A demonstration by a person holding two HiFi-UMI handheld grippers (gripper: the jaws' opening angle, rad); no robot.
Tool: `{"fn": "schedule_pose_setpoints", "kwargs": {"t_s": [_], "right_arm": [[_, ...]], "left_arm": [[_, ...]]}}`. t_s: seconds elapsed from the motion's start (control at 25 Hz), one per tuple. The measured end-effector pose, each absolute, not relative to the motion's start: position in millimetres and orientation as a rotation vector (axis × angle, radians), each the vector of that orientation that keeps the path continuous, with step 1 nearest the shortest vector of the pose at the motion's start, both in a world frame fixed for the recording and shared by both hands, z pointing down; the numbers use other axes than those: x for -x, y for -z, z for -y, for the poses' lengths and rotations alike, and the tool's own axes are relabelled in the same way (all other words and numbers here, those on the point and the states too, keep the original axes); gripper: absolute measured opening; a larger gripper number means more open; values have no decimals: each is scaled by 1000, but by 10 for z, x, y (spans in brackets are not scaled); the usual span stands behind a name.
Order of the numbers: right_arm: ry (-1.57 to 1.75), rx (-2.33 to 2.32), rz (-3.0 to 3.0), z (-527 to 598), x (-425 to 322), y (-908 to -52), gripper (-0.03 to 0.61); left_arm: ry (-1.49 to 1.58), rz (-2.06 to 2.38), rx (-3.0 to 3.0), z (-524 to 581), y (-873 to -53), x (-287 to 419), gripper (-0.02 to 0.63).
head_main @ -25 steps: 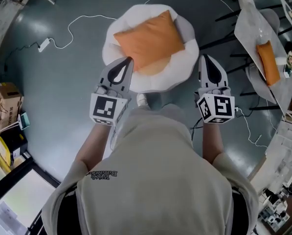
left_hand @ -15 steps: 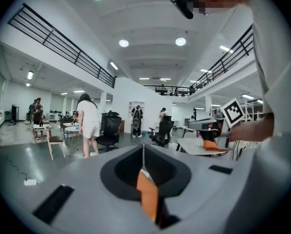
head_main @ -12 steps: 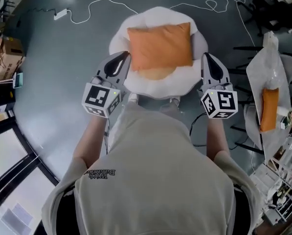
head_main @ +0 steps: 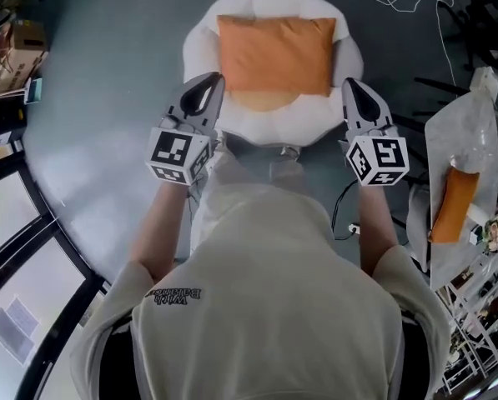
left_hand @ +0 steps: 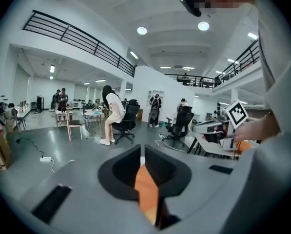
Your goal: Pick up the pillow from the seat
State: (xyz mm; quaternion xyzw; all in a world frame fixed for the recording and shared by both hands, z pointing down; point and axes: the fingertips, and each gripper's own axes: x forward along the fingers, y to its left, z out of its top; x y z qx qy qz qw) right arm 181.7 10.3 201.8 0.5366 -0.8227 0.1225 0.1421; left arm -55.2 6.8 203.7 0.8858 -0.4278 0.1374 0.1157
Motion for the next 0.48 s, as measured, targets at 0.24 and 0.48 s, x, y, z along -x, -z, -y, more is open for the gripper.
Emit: {"fn": "schedule_pose_setpoints", "kwargs": {"t_s": [0.24, 0.48], "right_arm": [[-473, -1495, 2358, 222, -2025, -2572, 10], [-577, -1429, 2231, 593, -2216, -3503, 192]], "left_arm": [[-424, 1158, -2575, 330, -2551, 506, 94], [-477, 1074, -2505, 847, -3443, 575, 173]]}}
